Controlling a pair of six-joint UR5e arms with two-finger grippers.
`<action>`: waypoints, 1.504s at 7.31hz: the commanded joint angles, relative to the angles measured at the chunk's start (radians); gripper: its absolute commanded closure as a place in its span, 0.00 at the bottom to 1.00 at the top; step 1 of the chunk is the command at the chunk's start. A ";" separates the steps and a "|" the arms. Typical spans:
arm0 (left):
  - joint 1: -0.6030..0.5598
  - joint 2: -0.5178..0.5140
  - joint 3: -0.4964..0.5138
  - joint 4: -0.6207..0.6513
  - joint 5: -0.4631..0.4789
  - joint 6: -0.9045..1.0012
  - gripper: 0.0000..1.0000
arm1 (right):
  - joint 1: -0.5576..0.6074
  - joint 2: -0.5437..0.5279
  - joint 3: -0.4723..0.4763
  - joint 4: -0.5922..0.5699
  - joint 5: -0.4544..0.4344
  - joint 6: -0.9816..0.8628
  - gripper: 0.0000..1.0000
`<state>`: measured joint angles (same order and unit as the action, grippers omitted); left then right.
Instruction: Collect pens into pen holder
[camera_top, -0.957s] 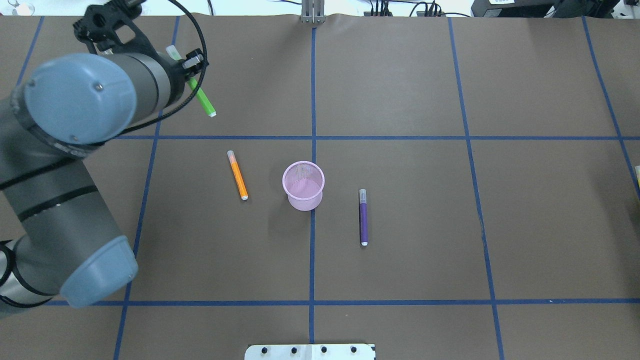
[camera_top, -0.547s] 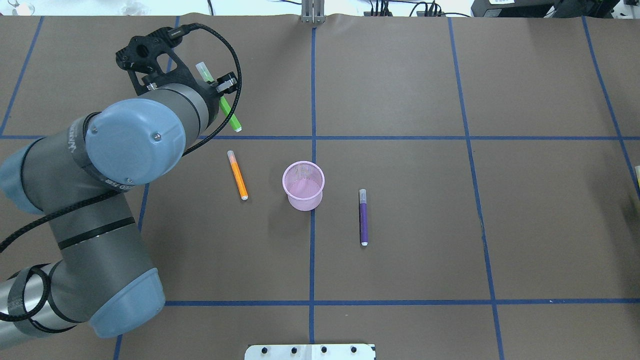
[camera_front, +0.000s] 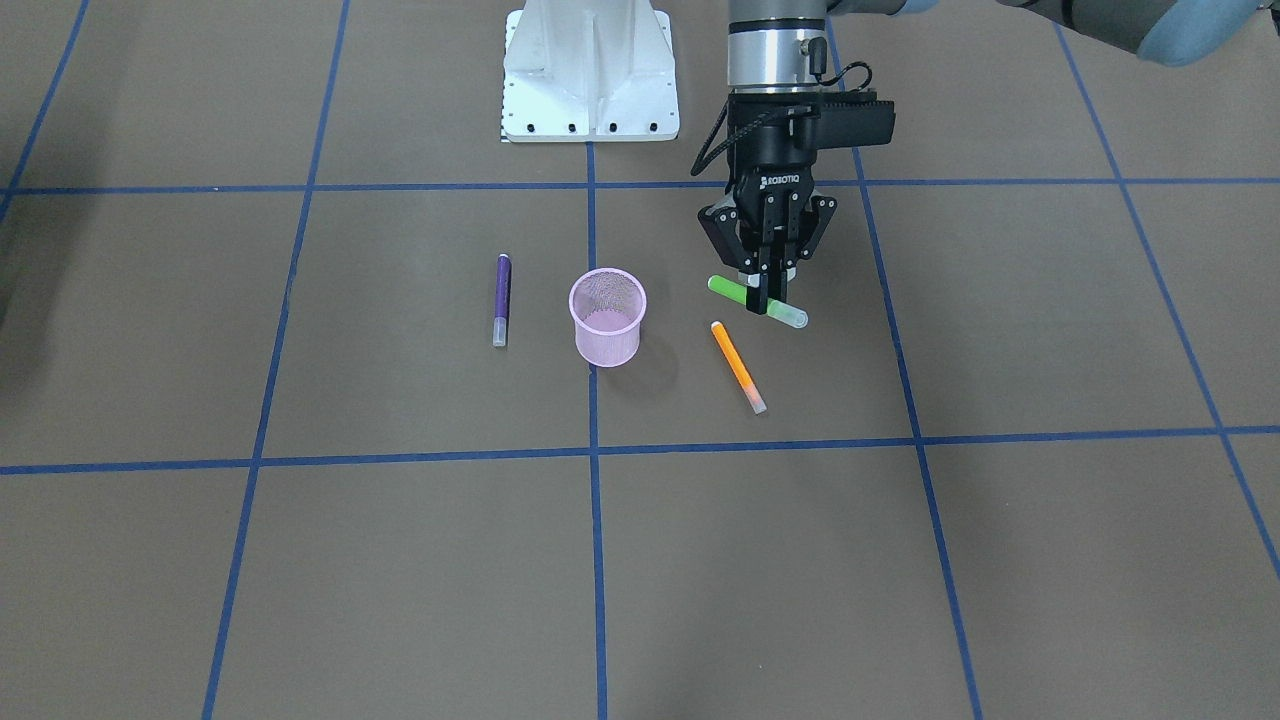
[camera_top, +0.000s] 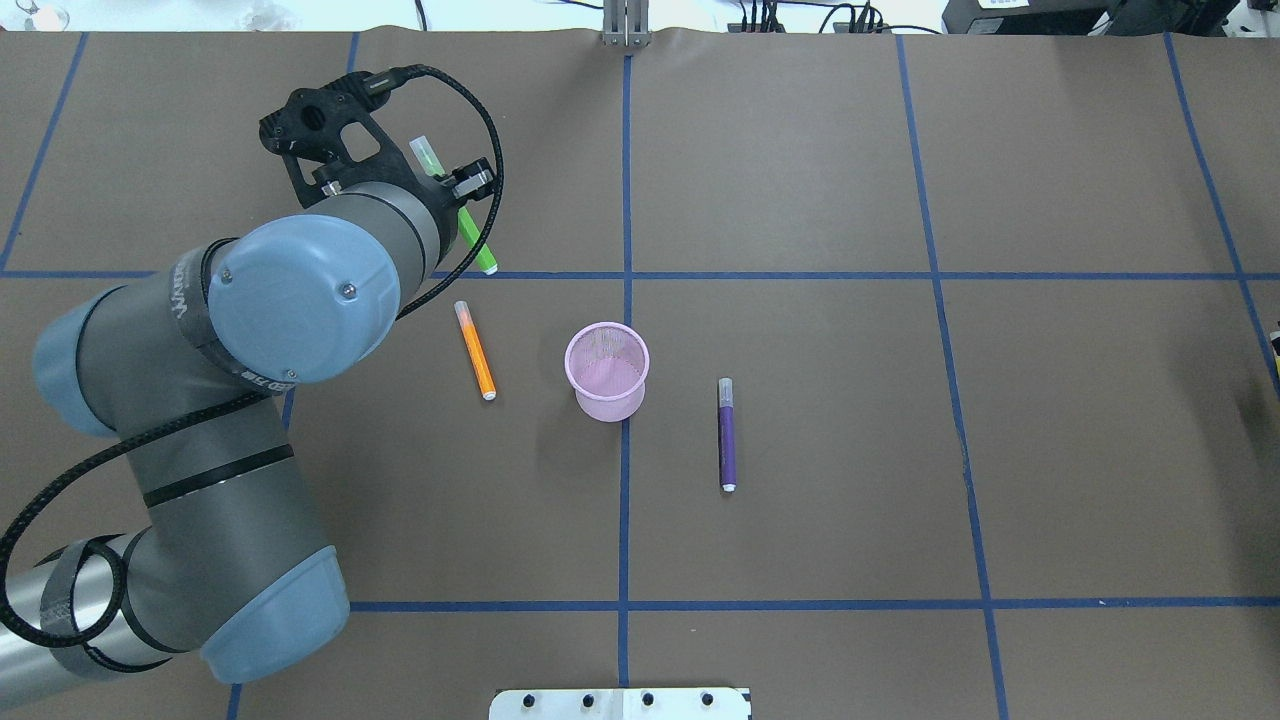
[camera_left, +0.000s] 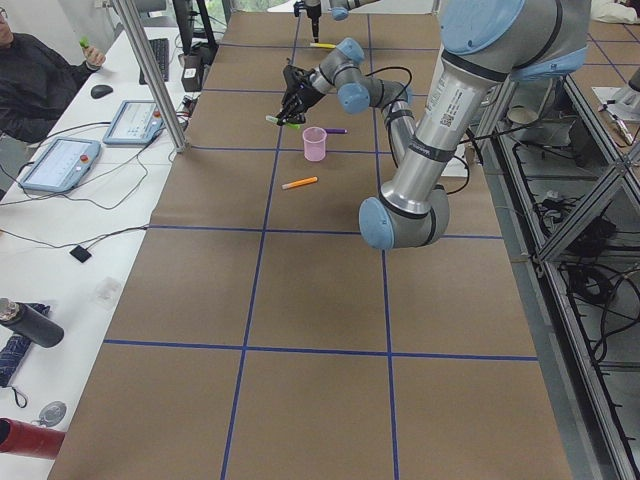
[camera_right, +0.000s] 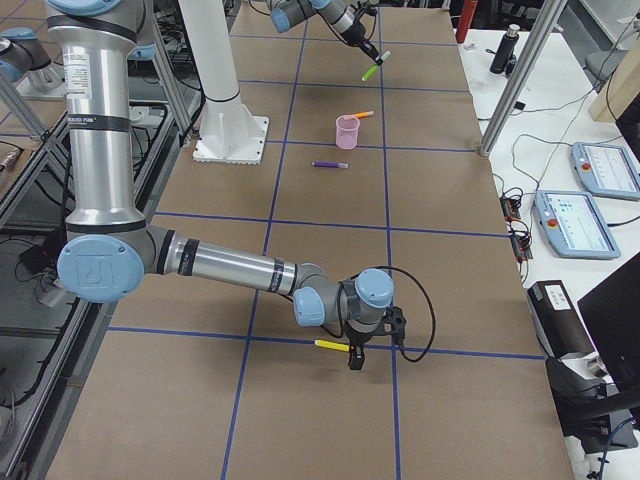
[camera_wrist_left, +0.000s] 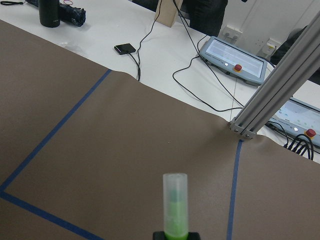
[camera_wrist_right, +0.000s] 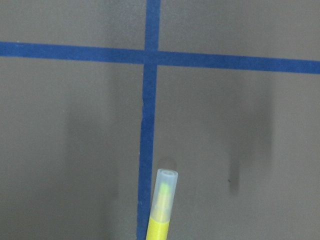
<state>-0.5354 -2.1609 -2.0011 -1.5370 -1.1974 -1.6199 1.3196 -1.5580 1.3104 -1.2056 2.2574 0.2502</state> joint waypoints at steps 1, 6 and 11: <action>0.003 0.003 0.004 0.000 -0.001 0.000 1.00 | -0.003 0.012 -0.011 0.001 0.004 0.034 0.02; 0.009 0.003 0.012 0.000 -0.001 0.000 1.00 | -0.019 0.004 -0.097 0.205 0.010 0.215 0.02; 0.009 0.003 0.013 -0.002 -0.002 0.002 1.00 | -0.042 0.004 -0.085 0.209 0.010 0.227 0.46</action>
<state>-0.5262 -2.1579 -1.9884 -1.5380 -1.1995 -1.6185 1.2784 -1.5539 1.2218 -0.9974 2.2674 0.4747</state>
